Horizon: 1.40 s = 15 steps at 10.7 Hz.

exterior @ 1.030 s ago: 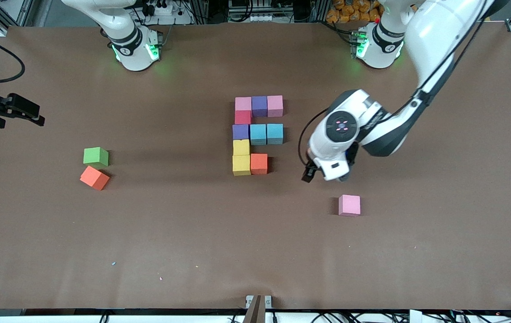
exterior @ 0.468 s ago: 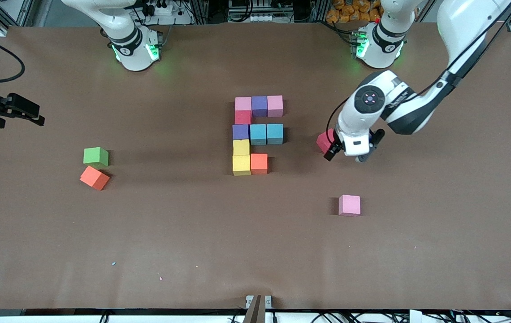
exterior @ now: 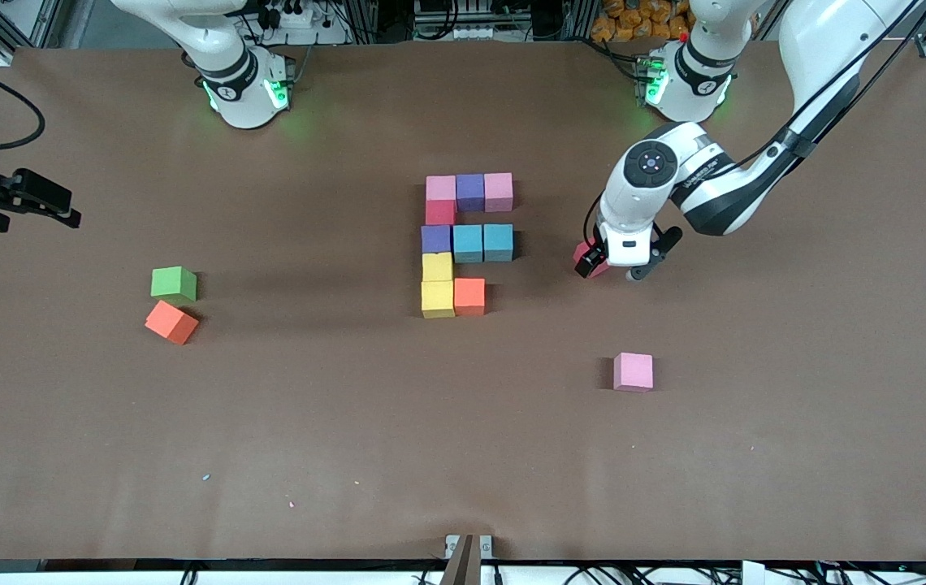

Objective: Arrange 11 blocks into digit 3
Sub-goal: 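Lift the left gripper and grasp the magenta cube beside the shape, then carry the magenta cube with the left gripper toward the orange cube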

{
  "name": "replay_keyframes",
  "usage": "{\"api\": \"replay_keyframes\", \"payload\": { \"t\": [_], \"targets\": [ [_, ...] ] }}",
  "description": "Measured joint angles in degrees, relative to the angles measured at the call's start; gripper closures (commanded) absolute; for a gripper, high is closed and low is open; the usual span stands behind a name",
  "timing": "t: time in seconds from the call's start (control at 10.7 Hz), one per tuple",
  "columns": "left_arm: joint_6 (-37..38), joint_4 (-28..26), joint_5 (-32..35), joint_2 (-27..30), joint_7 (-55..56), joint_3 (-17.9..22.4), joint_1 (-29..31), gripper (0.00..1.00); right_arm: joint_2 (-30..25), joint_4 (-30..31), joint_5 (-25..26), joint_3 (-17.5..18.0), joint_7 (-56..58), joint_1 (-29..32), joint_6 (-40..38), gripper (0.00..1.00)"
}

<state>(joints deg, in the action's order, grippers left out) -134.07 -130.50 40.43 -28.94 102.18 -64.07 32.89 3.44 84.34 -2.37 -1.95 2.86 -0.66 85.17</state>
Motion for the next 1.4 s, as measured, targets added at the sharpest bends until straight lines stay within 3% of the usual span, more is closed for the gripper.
{"api": "replay_keyframes", "payload": {
  "t": [0.66, 0.75, 0.84, 0.94, 1.03, 1.22, 1.4],
  "targets": [
    [-1.6, -2.3, 8.3, -3.9, -0.1, 0.2, 0.0, 0.0, 0.0, 0.0, 0.0, 0.0, 0.0, 0.0, -0.1, 0.0],
    [-1.7, -2.4, 9.3, -5.1, -0.1, 0.4, 0.0, 0.14, 0.1, 0.0, 0.0, 0.0, 0.0, 0.0, -0.1, 0.0],
    [-1.8, -2.5, 9.8, -6.0, -0.1, 0.6, 0.0, 0.59, 0.1, 0.0, 0.0, 0.0, 0.0, 0.0, -0.1, 0.0],
    [-1.8, -2.6, 9.9, -6.6, 0.1, 0.6, 0.0, 0.87, 0.1, 0.0, 0.0, 0.0, 0.0, 0.0, -0.1, 0.0],
    [-1.9, -2.6, 9.9, -6.8, 0.8, 0.7, 0.0, 1.0, 0.1, 0.0, 0.0, 0.0, 0.0, 0.0, -0.1, 0.0],
    [-1.9, -1.6, 9.9, -6.9, 4.9, 1.6, -2.0, 1.0, 0.2, 0.0, 0.0, 0.0, 0.0, 0.0, -0.1, 0.0],
    [-1.8, 3.0, 9.9, -6.8, 11.0, 6.1, -9.5, 1.0, 0.2, 0.0, 0.0, 0.1, 0.0, 0.0, -0.1, 0.0]
  ]
}}
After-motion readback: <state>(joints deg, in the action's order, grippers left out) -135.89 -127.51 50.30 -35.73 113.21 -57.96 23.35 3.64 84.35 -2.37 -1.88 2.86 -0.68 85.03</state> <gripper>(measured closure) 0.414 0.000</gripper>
